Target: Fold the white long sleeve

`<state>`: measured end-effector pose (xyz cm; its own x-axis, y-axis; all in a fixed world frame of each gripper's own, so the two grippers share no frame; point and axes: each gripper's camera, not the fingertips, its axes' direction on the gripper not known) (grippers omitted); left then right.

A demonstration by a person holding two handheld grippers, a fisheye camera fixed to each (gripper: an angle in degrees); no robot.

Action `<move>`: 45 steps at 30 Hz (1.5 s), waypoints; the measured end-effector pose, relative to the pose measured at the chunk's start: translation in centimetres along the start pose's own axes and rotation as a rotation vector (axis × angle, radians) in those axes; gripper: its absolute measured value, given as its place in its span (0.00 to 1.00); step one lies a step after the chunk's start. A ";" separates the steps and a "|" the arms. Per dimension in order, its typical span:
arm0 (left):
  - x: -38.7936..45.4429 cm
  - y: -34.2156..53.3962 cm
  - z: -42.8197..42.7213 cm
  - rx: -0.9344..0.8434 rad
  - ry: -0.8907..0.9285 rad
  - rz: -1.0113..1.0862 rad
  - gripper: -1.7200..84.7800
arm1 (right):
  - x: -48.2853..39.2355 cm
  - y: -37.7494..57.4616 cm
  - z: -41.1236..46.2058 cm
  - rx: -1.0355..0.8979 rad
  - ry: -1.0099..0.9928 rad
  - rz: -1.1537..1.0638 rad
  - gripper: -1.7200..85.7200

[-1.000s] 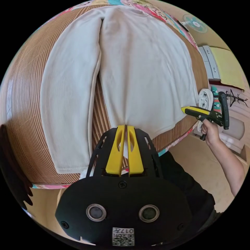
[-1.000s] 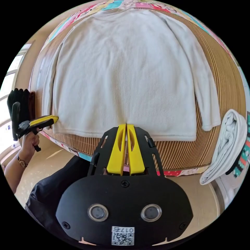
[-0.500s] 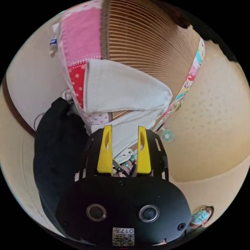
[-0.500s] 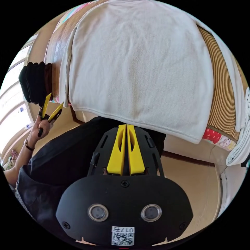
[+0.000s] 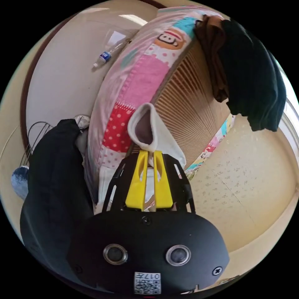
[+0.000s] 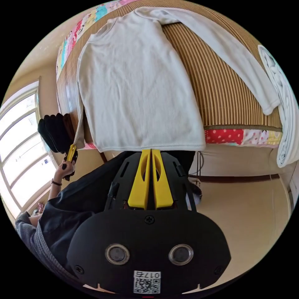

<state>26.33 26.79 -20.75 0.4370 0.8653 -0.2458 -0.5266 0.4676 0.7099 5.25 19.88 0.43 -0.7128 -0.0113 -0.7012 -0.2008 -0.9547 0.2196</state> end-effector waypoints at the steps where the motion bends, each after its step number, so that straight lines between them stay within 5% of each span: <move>1: 1.6 -0.1 -0.6 0.008 0.011 0.044 0.05 | 1.8 0.7 -1.8 0.034 -0.065 0.035 0.02; 5: 15.5 2.0 -3.7 0.096 0.043 0.479 0.05 | 8.3 2.9 -7.4 0.181 -0.351 0.149 0.02; 9: 29.1 12.8 0.5 0.071 0.039 0.992 0.05 | 13.8 4.6 -10.8 0.299 -0.559 0.263 0.03; 15: 31.5 36.8 18.1 -0.236 0.020 1.539 0.09 | 20.1 5.6 -14.9 0.411 -0.752 0.355 0.03; 18: 24.5 44.0 30.1 -0.554 -0.111 1.578 0.11 | 22.9 5.5 -16.4 0.456 -0.853 0.377 0.04; 21: 15.7 45.3 36.1 -0.678 -0.276 1.464 0.10 | 26.3 5.9 -17.0 0.538 -0.998 0.467 0.07; 26: 5.0 43.0 36.2 -0.738 -0.531 1.344 0.10 | 32.1 7.6 -15.1 0.744 -1.265 0.736 0.12; 30: 0.1 41.4 34.1 -0.763 -0.733 1.319 0.10 | 34.5 9.5 -14.5 0.872 -1.275 0.945 0.14; 39: -3.2 42.6 33.4 -0.768 -0.818 1.304 0.10 | 33.9 9.8 -12.6 0.936 -1.294 1.139 0.08; 45: -4.3 44.2 31.9 -0.793 -0.778 1.307 0.09 | 28.1 8.1 -25.1 1.071 -1.172 0.574 0.05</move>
<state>24.44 38.01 32.69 -0.4456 0.5434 0.7115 -0.8949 -0.2475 -0.3714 0.47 4.40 -34.54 -0.8311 0.4203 0.3643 0.2610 -0.2837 0.9227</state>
